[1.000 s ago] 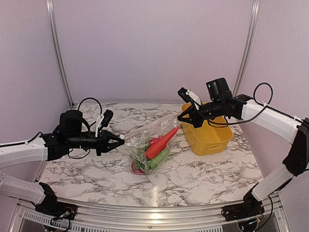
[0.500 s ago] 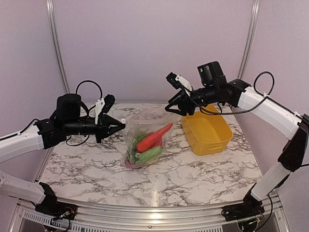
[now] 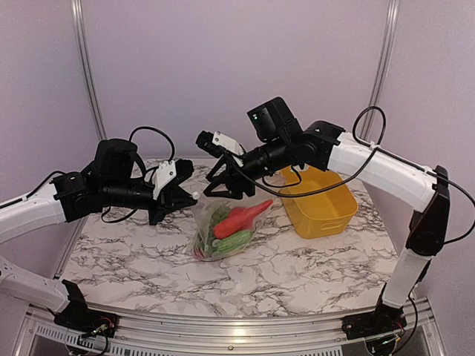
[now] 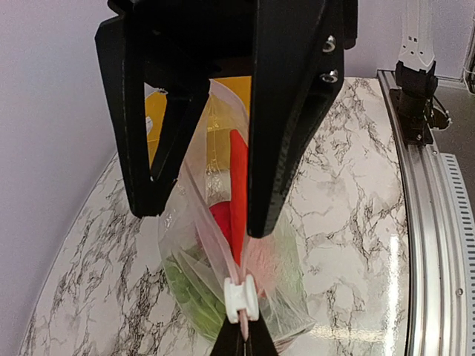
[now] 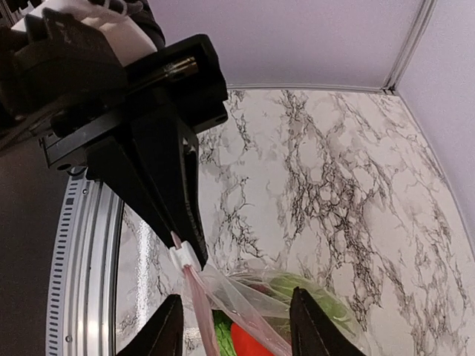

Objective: Place the food in the zip-top bag and seal the zipper
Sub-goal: Pass from the left arm to the right

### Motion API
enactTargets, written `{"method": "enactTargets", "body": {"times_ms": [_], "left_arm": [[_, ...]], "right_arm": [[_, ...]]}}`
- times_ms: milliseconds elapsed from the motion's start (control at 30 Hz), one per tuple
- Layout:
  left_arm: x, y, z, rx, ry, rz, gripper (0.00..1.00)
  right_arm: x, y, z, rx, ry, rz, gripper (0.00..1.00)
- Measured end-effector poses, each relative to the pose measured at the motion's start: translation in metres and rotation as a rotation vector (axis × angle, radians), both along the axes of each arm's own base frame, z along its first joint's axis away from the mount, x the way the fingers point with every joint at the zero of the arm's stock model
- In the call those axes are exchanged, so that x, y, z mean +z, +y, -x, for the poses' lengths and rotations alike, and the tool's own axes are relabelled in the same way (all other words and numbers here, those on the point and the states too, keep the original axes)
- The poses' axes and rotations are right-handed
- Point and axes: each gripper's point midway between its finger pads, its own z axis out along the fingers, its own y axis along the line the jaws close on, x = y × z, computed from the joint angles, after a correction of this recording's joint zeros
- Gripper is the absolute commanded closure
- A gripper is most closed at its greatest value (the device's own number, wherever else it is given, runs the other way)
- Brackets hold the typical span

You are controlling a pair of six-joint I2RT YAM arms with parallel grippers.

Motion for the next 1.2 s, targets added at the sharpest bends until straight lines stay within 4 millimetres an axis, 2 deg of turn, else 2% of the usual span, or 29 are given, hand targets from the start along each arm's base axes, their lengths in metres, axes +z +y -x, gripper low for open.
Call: {"method": "enactTargets", "body": {"times_ms": [200,333,567,733,1033,1167,1200], "left_arm": [[0.0,0.002,0.0,0.006,-0.006,-0.007,1.0],[0.001,0.002,0.0,0.009,0.002,0.0,1.0],[0.002,0.002,0.006,-0.002,0.032,0.023,1.0],[0.004,0.0,0.008,-0.006,0.042,0.045,1.0],[0.004,-0.002,0.006,0.012,0.068,0.085,1.0],[0.005,0.001,0.005,0.029,0.074,0.103,1.0],[0.006,0.002,0.004,0.035,0.075,0.107,1.0]], "right_arm": [[-0.004,0.008,0.014,0.05,0.015,0.001,0.53],[-0.005,0.011,0.021,0.074,0.018,0.0,0.57],[-0.008,0.015,0.024,0.093,0.017,0.001,0.58],[-0.005,0.017,0.024,0.098,0.011,-0.013,0.64],[-0.004,0.024,0.031,0.12,0.0,-0.024,0.87],[-0.003,0.024,0.03,0.118,-0.006,-0.026,0.88],[-0.003,0.024,0.03,0.116,-0.01,-0.027,0.84]]}}
